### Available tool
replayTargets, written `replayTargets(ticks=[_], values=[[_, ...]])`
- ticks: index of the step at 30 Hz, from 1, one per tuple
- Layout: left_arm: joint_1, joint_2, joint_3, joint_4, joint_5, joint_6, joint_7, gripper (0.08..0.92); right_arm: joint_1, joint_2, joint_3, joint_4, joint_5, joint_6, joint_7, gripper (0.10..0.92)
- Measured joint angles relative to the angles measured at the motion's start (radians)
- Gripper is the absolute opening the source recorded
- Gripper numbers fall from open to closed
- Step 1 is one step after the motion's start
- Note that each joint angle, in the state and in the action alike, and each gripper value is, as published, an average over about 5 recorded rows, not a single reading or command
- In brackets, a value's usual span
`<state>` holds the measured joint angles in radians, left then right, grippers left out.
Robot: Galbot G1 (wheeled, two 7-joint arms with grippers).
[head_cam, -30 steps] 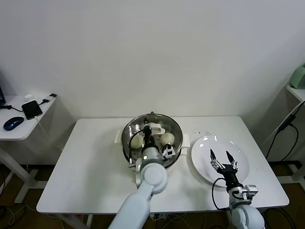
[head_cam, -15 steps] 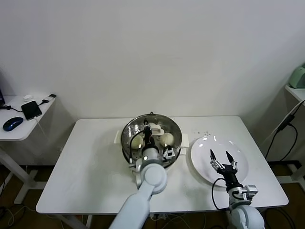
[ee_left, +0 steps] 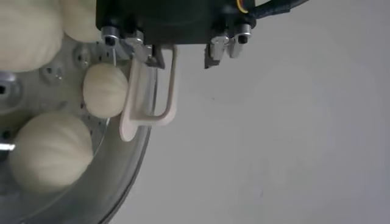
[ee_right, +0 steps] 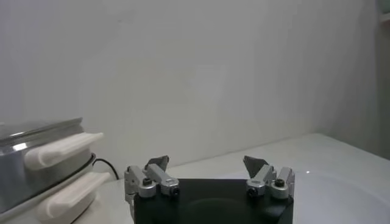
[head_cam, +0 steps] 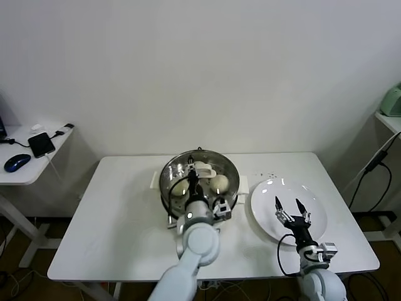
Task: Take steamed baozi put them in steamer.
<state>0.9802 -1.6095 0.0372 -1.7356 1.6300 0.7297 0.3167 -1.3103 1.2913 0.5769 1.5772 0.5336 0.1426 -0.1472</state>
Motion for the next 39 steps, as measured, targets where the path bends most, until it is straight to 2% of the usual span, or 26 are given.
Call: replayTargets(ticks=[9,12,20,27,32,39], values=[[0.072,0.0,0.015,-0.123,-0.023,-0.033,0.016,0.78,-0.006,0.0,0.0,0.001,-0.001,0.0,0.002,0.823],[0.094,0.0,0.01,-0.164,-0.025,-0.044,0.02,0.816,-0.012,0.0,0.001,0.007,0.001,-0.001,0.002,0.823],[0.184,0.0,-0.043,-0.286,-0.054,-0.09,0.008,0.823,-0.041,-0.011,-0.001,0.027,-0.004,0.004,-0.016,0.823],[0.269,0.0,-0.166,-0.379,-0.185,-0.162,-0.065,0.823,-0.106,-0.02,0.005,0.064,-0.041,0.025,-0.055,0.823],[0.315,0.0,-0.31,-0.411,-0.407,-0.248,-0.131,0.823,-0.142,-0.017,-0.006,0.094,-0.069,0.028,-0.066,0.823],[0.425,0.0,-0.514,-0.407,-0.82,-0.427,-0.176,0.823,-0.177,-0.015,-0.028,0.114,-0.095,0.038,-0.069,0.823]])
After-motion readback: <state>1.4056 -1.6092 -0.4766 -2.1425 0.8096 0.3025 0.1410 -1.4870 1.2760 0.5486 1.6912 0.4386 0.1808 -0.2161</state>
